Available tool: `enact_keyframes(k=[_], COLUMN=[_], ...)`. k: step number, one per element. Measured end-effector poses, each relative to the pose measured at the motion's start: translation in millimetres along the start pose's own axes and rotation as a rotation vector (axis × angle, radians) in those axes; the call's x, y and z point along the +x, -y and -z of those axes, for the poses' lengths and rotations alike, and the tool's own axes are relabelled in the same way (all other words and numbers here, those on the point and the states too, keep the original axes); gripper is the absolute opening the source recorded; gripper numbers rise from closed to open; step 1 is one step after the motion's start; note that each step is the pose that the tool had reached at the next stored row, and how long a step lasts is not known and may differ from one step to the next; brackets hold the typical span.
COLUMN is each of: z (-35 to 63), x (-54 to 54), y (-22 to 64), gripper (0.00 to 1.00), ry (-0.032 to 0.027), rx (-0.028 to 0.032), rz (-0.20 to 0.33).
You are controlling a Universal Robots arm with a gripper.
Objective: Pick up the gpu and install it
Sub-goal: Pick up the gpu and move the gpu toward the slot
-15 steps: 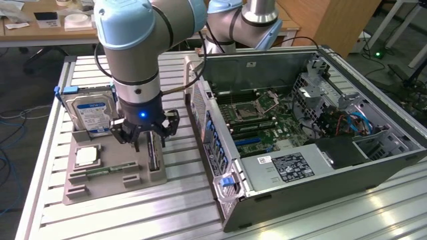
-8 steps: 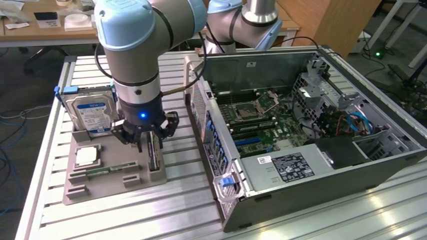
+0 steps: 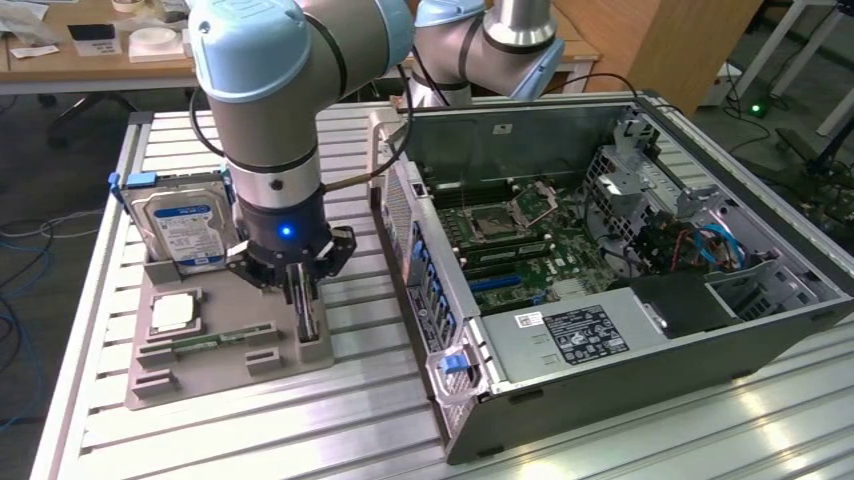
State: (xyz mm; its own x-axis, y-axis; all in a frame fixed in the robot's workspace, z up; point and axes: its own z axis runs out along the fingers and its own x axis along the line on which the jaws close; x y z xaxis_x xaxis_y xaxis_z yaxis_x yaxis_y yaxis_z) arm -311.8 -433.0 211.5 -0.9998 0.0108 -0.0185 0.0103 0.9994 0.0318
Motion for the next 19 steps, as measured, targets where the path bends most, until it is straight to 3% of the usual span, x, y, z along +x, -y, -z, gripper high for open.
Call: enact_keyframes(k=[1,10,11,19], z=[-0.1,-1.0,-1.1,-1.6], x=[0.0,-1.2,-1.4,-2.7], y=[0.0,0.0,0.0,0.0], gripper=[0.36,0.35,0.28,0.28], ry=[0.0001,0.0001,-0.0001,0.0001], rx=[0.0000,0.0001,0.0001,-0.0001], rz=[0.000,0.000,0.000,0.000])
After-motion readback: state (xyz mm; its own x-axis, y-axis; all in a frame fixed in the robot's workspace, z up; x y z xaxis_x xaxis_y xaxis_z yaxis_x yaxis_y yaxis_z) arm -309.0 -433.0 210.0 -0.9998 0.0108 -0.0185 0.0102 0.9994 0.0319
